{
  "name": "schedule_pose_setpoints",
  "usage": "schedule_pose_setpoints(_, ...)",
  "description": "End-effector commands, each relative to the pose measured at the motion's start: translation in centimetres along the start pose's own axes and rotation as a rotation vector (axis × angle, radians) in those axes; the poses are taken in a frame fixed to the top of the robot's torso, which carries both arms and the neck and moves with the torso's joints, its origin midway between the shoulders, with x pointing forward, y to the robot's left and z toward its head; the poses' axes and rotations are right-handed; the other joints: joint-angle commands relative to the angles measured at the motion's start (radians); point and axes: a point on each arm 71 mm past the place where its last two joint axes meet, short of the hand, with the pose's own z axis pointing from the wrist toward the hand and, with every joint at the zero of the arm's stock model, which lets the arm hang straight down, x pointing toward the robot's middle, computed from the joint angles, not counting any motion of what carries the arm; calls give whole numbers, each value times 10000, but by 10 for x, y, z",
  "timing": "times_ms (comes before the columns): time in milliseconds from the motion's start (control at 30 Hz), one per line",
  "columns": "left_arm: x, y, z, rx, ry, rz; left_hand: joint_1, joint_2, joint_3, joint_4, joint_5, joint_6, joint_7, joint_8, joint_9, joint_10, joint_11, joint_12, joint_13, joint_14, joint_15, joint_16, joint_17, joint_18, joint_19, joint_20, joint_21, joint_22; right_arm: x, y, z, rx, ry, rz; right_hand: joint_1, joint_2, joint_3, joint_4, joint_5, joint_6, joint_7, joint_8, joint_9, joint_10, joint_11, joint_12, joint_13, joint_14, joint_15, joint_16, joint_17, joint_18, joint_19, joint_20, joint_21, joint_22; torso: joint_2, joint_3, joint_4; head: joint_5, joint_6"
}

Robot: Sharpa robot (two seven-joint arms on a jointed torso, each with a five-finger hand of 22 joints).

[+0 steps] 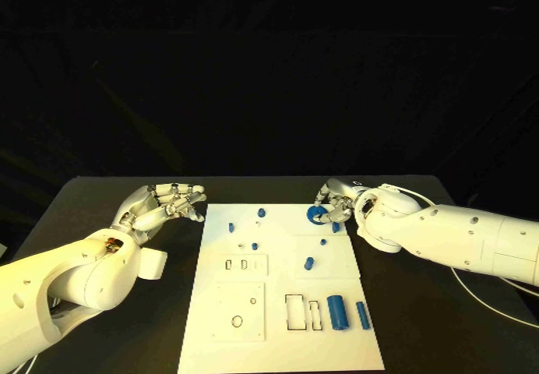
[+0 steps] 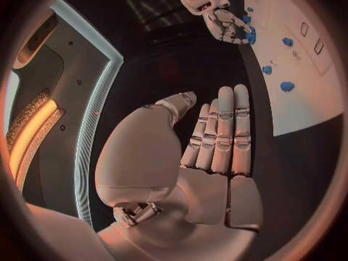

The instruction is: Assemble the parts on the task board

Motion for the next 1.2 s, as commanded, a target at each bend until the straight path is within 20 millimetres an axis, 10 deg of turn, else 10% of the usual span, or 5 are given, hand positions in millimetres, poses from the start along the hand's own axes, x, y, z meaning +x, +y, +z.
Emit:
schedule_pose_setpoints(33, 2, -1, 0, 73, 151, -30, 97, 5, 74, -21, 14, -30, 48, -41, 14, -105, -2, -38, -6, -92, -17, 70, 7, 78, -121, 2, 68, 37, 1, -1, -1, 66, -155, -428, -7, -98, 18, -6, -41, -16, 41, -55, -11, 603, 66, -50, 2160, 1043, 54, 33, 2633, -66, 1047, 80, 44, 2635, -3, -1, 1, -2, 4)
schedule_pose_setpoints(933, 1, -1, 0, 70, 106, -9, 104, 3, 83, -32, 13, -41, 49, -47, 14, -118, 0, -41, -7, -104, -13, 75, 4, 78, -147, 4, 101, 63, 4, -9, -4, 470, 339, -346, -151, -196, -32, 39, -40, -47, 56, -59, -22, 511, 83, -142, 2069, 1043, 72, 33, 2633, -66, 1047, 100, 44, 2635, 4, -2, 14, -26, 15)
schedule_pose_setpoints(1067, 0, -1, 0, 69, 105, -8, 104, 3, 83, -32, 13, -41, 49, -47, 14, -118, 0, -41, -7, -104, -13, 75, 4, 78, -147, 4, 101, 63, 4, -8, -4, 403, 269, -246, 489, 141, 568, -153, -262, 197, -42, 89, 13, 585, -4, -78, 2145, 1043, 5, 33, 2633, -66, 1047, 70, 44, 2635, 1, -2, 1, -15, 24)
schedule_pose_setpoints(1200, 1, -1, 1, 73, 113, -12, 104, 3, 83, -32, 13, -41, 49, -47, 14, -118, 0, -41, -7, -104, -13, 75, 4, 78, -147, 4, 101, 63, 4, -4, -5, 230, 120, -82, 657, 11, 1337, -114, -121, 417, -102, 213, 8, 669, -71, -7, 2227, 1043, -55, 33, 2633, -66, 1047, 0, 44, 2635, 0, 1, 5, -10, 26)
